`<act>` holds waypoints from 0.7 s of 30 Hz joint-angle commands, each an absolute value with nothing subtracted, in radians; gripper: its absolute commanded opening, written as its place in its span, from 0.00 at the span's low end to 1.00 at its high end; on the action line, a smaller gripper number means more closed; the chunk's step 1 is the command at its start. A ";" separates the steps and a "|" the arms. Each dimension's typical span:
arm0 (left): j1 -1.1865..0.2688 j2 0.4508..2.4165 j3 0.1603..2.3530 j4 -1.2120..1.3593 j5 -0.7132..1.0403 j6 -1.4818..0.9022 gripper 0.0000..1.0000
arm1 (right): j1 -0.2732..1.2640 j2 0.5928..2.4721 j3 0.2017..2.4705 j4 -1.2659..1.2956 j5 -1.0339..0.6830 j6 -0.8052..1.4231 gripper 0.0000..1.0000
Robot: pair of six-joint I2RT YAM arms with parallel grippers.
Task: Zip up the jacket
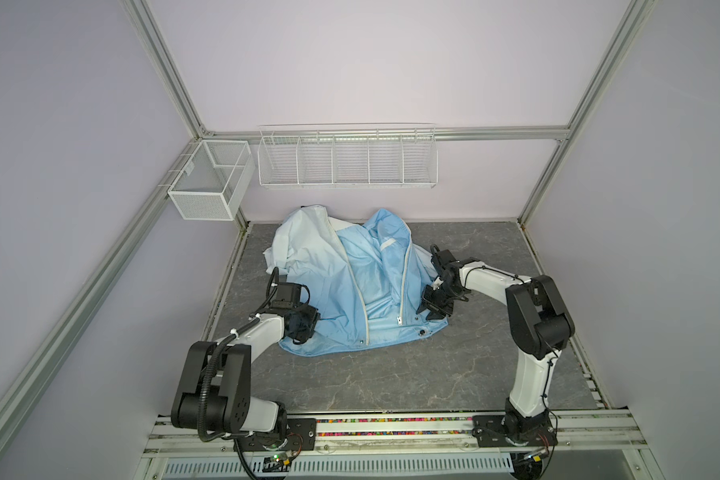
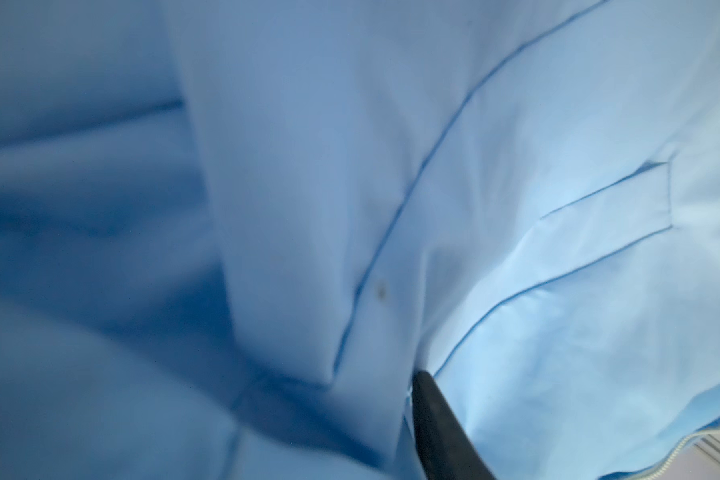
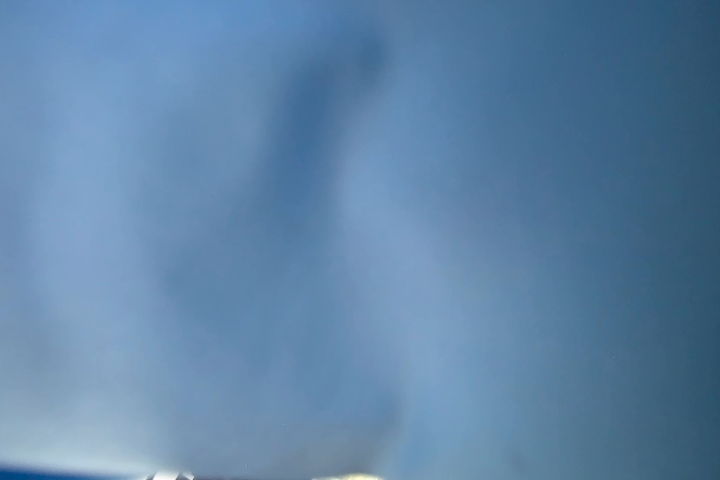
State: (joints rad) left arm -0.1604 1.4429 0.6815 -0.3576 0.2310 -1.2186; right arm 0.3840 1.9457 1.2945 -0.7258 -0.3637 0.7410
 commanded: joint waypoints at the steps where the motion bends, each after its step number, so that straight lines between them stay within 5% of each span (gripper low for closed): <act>1: -0.155 1.413 0.768 -0.550 0.189 -1.107 0.40 | 0.389 1.865 1.304 -0.749 -0.325 0.706 0.48; 10: -0.234 1.178 0.906 -0.685 0.151 -1.037 0.49 | 0.482 1.724 1.377 -0.802 -0.318 0.653 0.55; 21: -0.484 0.944 0.727 -0.663 0.116 -1.264 0.55 | 0.640 1.804 1.348 -0.581 -0.530 0.760 0.57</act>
